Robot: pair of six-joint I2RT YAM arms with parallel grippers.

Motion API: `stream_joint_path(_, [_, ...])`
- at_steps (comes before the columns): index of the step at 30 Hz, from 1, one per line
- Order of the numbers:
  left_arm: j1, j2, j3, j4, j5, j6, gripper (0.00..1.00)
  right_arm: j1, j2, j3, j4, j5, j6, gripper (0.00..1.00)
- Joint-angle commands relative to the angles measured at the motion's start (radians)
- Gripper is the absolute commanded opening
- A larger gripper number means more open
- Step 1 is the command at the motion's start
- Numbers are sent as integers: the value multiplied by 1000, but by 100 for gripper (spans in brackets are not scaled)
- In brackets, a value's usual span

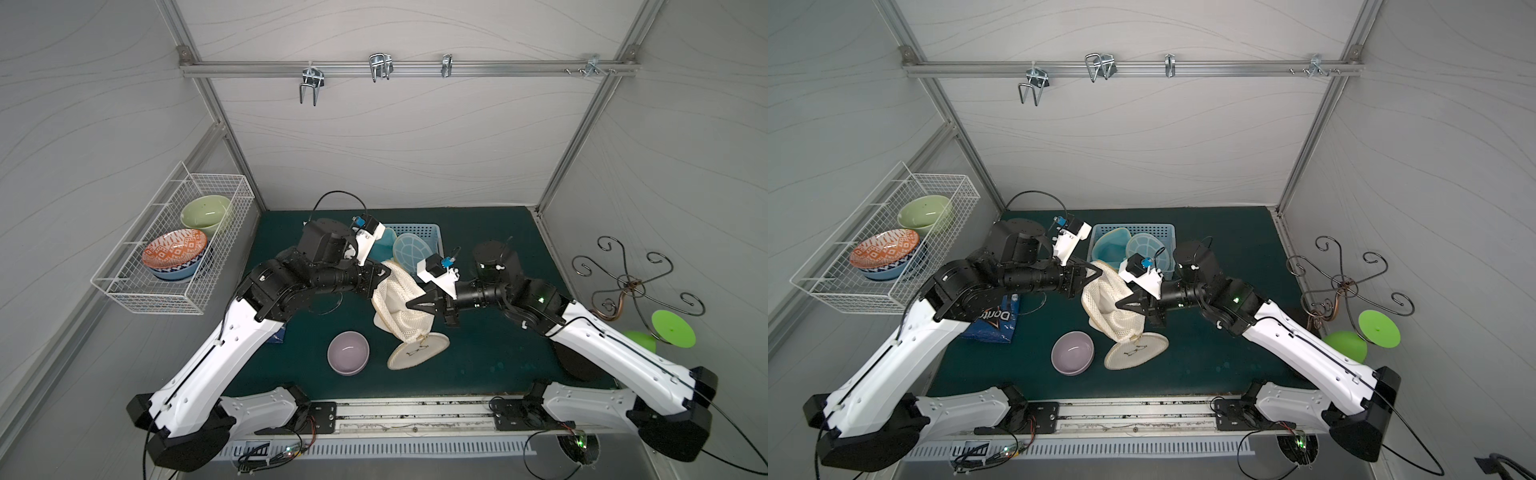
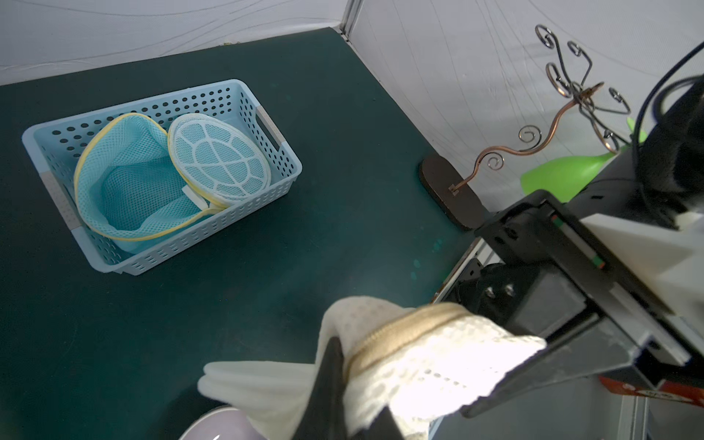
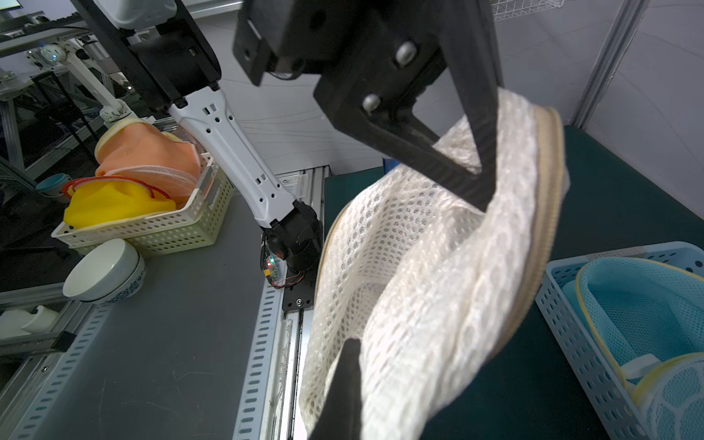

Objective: Turn the laundry bag inside out
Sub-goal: Turn over the laundry bag.

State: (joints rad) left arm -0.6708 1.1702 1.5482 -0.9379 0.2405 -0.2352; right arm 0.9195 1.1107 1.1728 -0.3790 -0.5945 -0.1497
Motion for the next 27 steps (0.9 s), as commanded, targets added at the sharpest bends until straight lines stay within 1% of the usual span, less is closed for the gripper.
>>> stream_joint_path(1, [104, 29, -5, 78, -133, 23, 0, 9, -113, -4, -36, -195, 2, 0])
stream_joint_path(3, [140, 31, -42, 122, -87, -1, 0, -43, -151, -35, 63, -287, 87, 0])
stream_joint_path(4, [152, 29, -59, 147, -63, -11, 0, -86, -170, -60, 147, -343, 157, 0])
stream_joint_path(7, [155, 23, -119, 218, -46, -20, 0, -217, -195, -150, 464, -504, 417, 0])
stream_joint_path(8, [159, 20, -139, 235, -16, -24, 0, -246, -186, -168, 557, -544, 504, 0])
stream_joint_path(10, [164, 15, -173, 276, 62, -33, 0, -262, -160, -176, 635, -589, 568, 0])
stream_joint_path(12, [192, -12, -194, 347, 218, -81, 0, -255, -127, -151, 539, -598, 514, 0])
stream_joint_path(13, [203, -41, -216, 444, 321, -137, 0, -243, -110, -135, 460, -586, 447, 0])
stream_joint_path(14, [202, -71, -229, 508, 351, -180, 0, -224, -98, -119, 364, -562, 383, 0])
stream_joint_path(16, [201, -89, -205, 538, 378, -213, 0, -197, -79, -125, 341, -572, 360, 0])
stream_joint_path(18, [201, -86, -154, 489, 347, -179, 0, -170, -71, -145, 344, -587, 349, 0])
stream_joint_path(20, [202, -72, -157, 473, 277, -174, 0, -120, -60, -176, 462, -644, 419, 0])
stream_joint_path(21, [206, -54, -156, 453, 246, -172, 0, -82, -61, -178, 484, -644, 424, 0])
stream_joint_path(23, [206, -23, -187, 461, 217, -166, 0, 7, -62, -138, 419, -614, 353, 0])
stream_joint_path(24, [206, -12, -207, 474, 214, -154, 0, 22, -64, -130, 429, -617, 357, 0])
stream_joint_path(25, [205, -1, -231, 487, 199, -145, 0, 18, -70, -141, 543, -640, 426, 0])
stream_joint_path(26, [213, 13, -249, 491, 181, -147, 0, -5, -84, -165, 671, -635, 537, 0])
stream_joint_path(27, [219, 24, -263, 493, 186, -142, 0, -37, -98, -176, 770, -622, 608, 0])
